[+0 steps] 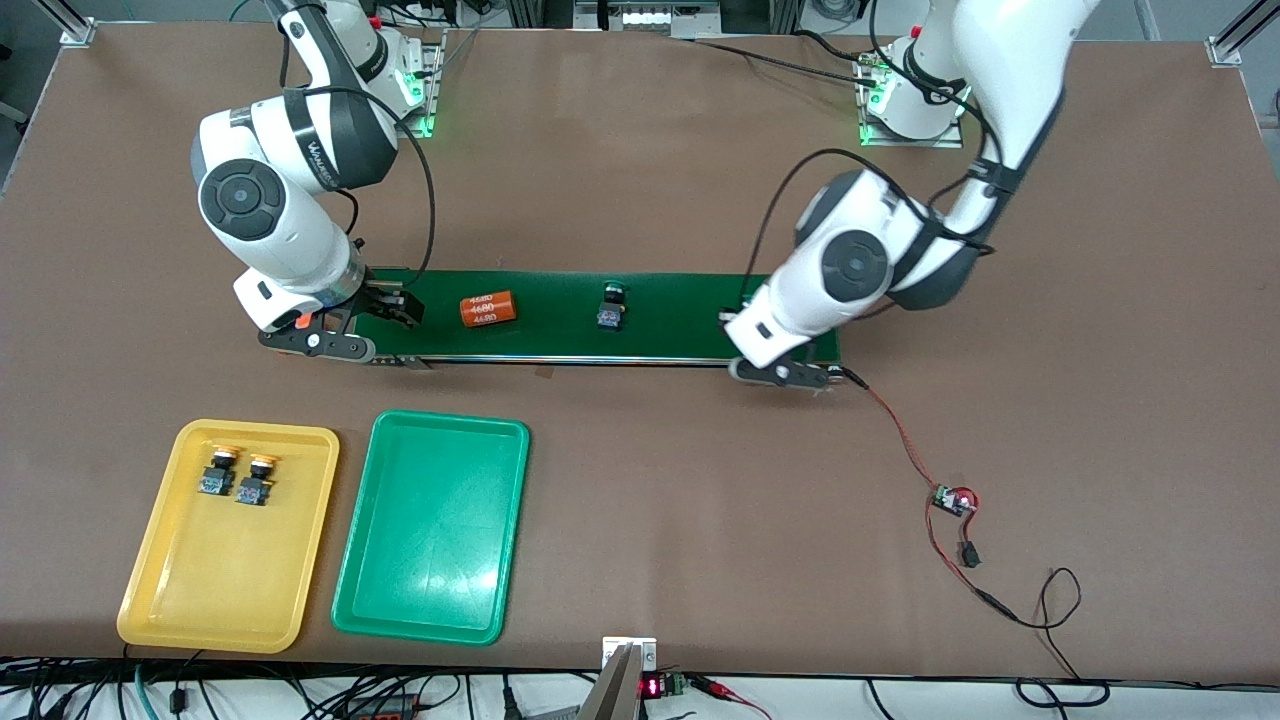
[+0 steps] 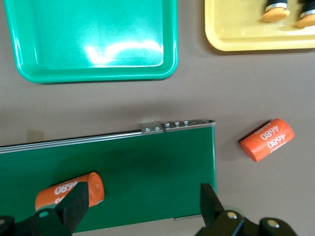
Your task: Sort buttons by color to trays
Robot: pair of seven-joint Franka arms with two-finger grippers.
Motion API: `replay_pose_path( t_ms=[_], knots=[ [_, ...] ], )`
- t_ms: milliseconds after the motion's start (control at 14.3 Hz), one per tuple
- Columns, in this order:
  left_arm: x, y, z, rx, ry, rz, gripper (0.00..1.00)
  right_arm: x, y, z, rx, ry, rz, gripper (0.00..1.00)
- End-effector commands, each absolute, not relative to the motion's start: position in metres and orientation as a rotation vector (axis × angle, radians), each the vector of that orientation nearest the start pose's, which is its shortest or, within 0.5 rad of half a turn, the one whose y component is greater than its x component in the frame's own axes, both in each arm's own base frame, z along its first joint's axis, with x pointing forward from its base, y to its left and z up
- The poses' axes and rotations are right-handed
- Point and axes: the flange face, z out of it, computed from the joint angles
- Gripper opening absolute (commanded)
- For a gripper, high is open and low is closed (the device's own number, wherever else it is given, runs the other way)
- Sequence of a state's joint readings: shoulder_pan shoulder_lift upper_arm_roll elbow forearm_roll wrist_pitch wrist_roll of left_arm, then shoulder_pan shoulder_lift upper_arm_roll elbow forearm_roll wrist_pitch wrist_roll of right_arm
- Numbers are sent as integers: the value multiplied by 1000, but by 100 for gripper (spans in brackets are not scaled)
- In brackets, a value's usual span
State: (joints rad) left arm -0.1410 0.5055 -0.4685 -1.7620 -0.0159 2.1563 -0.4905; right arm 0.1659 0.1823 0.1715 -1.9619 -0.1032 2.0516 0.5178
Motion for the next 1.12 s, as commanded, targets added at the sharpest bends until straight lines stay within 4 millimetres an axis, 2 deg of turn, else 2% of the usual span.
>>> replay_pose_path(
  t_ms=[0,210,280,349,419,559,769,978,1048],
  knots=[
    [535,-354,281,-3285,100,349,19,544,204,374,-3206,289,78,100],
    [528,-355,262,-3287,64,337,20,536,217,367,-3216,252,99,100],
    [525,-356,258,-3290,31,332,25,534,223,364,-3220,231,104,100],
    [524,-356,256,-3285,-19,340,50,532,229,361,-3221,180,98,100],
    [524,-355,258,-3280,-39,344,99,532,234,357,-3218,131,90,100],
    [529,-348,281,-3266,-44,341,100,530,251,350,-3203,13,54,100],
    [540,-326,341,-3246,-63,278,100,531,268,341,-3177,-16,0,100],
    [554,-288,398,-3238,-149,159,100,530,273,332,-3174,-15,9,100],
    [561,-267,414,-3234,-172,111,100,528,277,331,-3171,-23,17,100]
  ],
)
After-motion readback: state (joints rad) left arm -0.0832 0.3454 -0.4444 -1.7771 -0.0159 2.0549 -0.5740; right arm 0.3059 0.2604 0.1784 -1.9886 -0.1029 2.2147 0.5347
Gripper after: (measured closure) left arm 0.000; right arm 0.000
